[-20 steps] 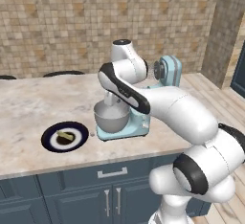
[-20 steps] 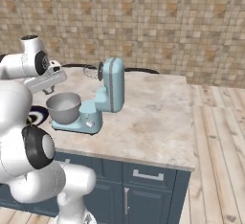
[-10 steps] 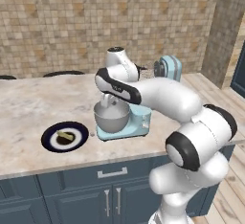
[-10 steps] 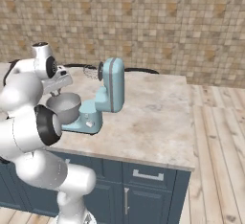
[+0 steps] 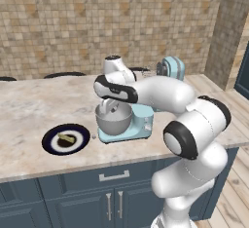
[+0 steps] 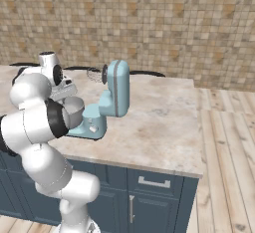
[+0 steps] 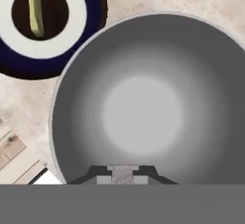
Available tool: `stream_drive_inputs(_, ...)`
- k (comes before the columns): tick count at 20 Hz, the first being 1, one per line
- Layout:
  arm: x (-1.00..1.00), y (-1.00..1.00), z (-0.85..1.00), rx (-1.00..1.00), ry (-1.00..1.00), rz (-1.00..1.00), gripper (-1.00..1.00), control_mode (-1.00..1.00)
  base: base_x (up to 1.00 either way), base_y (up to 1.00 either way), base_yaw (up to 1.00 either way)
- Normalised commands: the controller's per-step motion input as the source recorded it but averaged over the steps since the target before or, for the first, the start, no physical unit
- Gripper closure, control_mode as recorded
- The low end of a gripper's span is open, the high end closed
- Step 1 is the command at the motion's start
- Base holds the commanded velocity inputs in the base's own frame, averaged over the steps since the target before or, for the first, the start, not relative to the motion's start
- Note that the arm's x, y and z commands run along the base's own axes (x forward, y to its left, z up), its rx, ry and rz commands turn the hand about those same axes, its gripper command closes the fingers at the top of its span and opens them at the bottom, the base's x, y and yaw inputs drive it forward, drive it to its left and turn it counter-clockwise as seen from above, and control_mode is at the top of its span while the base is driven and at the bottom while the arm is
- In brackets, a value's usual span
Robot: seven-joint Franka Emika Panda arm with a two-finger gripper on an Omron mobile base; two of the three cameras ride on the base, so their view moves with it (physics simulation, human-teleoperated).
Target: Add butter and sugar cubes to the stand mixer bowl and then turn on the stand mixer to begin making frosting.
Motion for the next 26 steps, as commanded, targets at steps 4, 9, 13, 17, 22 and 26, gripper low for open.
stream_drive_inputs(4, 0.07, 0.00, -0.47, 0.00, 0.07, 0.00, 1.00, -1.00, 0.00, 0.00, 0.00)
stream_drive_inputs(9, 0.14, 0.00, -0.38, 0.00, 0.03, 0.00, 1.00, -1.00, 0.00, 0.00, 0.00)
stream_drive_inputs(13, 0.22, 0.00, -0.31, 0.00, 0.00, 0.00, 1.00, -1.00, 0.00, 0.00, 0.00)
stream_drive_inputs(17, 0.18, 0.00, -0.32, 0.00, 0.00, 0.00, 1.00, -1.00, 0.00, 0.00, 0.00)
stream_drive_inputs(22, 0.13, 0.00, -0.26, 0.00, 0.00, 0.00, -1.00, -1.00, 0.00, 0.00, 0.00)
stream_drive_inputs(26, 0.03, 0.00, -0.02, 0.00, 0.00, 0.00, -1.00, -1.00, 0.00, 0.00, 0.00)
